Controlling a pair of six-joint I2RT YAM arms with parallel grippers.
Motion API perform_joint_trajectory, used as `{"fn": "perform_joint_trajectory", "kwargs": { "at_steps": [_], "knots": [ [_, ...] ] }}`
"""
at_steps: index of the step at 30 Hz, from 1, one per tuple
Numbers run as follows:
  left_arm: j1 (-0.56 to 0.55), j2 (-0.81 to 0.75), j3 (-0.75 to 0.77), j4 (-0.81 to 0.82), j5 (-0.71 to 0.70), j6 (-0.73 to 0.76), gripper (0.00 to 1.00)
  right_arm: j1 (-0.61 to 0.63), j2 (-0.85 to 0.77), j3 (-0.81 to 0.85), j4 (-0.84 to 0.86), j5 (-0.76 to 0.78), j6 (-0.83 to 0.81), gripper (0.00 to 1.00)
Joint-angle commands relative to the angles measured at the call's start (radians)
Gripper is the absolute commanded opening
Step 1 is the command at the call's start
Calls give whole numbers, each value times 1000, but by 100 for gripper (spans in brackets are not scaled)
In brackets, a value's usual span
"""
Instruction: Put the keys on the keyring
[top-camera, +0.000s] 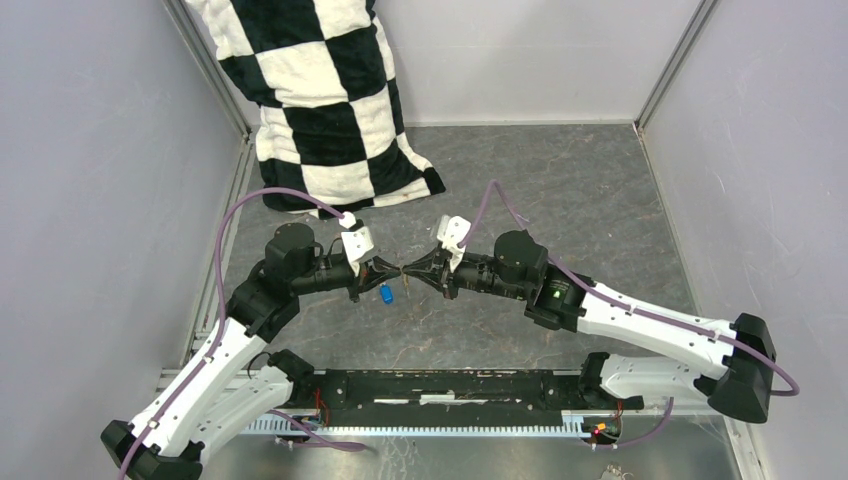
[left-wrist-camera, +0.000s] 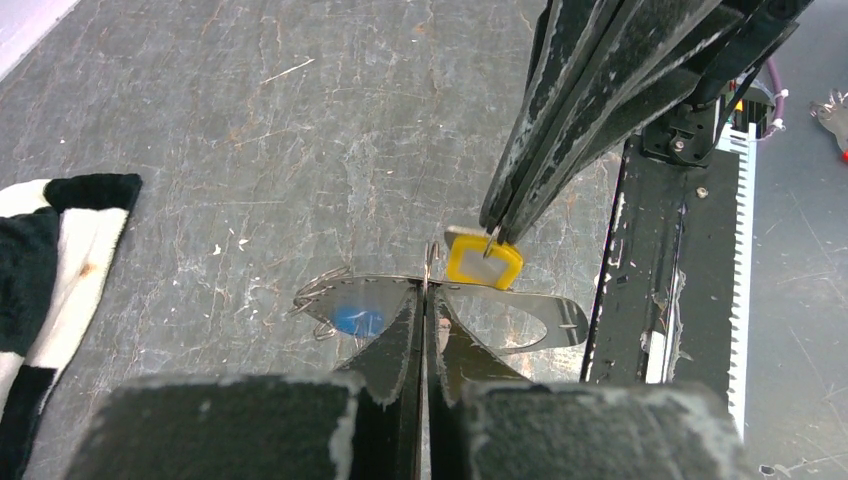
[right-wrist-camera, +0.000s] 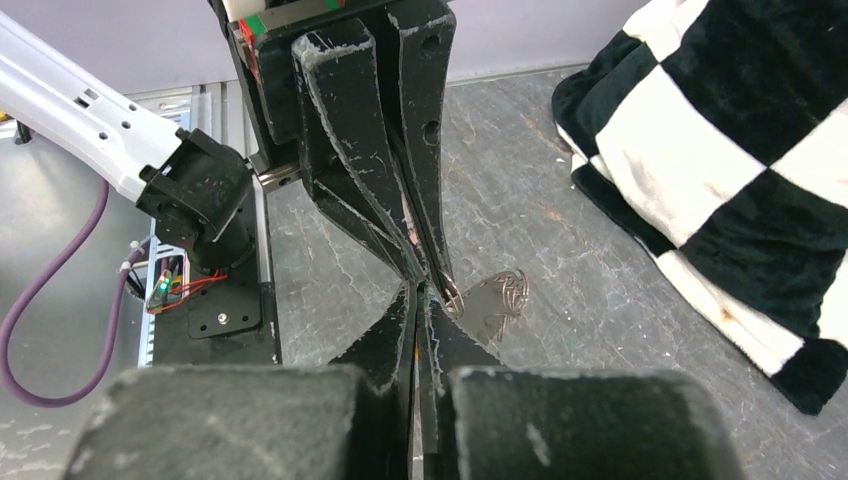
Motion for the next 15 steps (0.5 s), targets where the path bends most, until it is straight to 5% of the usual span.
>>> {"fn": "perform_joint_trajectory", "kwargs": {
  "at_steps": [1, 15],
  "knots": [
    [-5, -3, 21, 52, -11, -41, 2, 10, 25, 27, 56, 15, 4, 1],
    [-5, -9, 14, 53, -11, -35, 2, 18, 36, 17, 72, 103, 32, 1]
  ]
}}
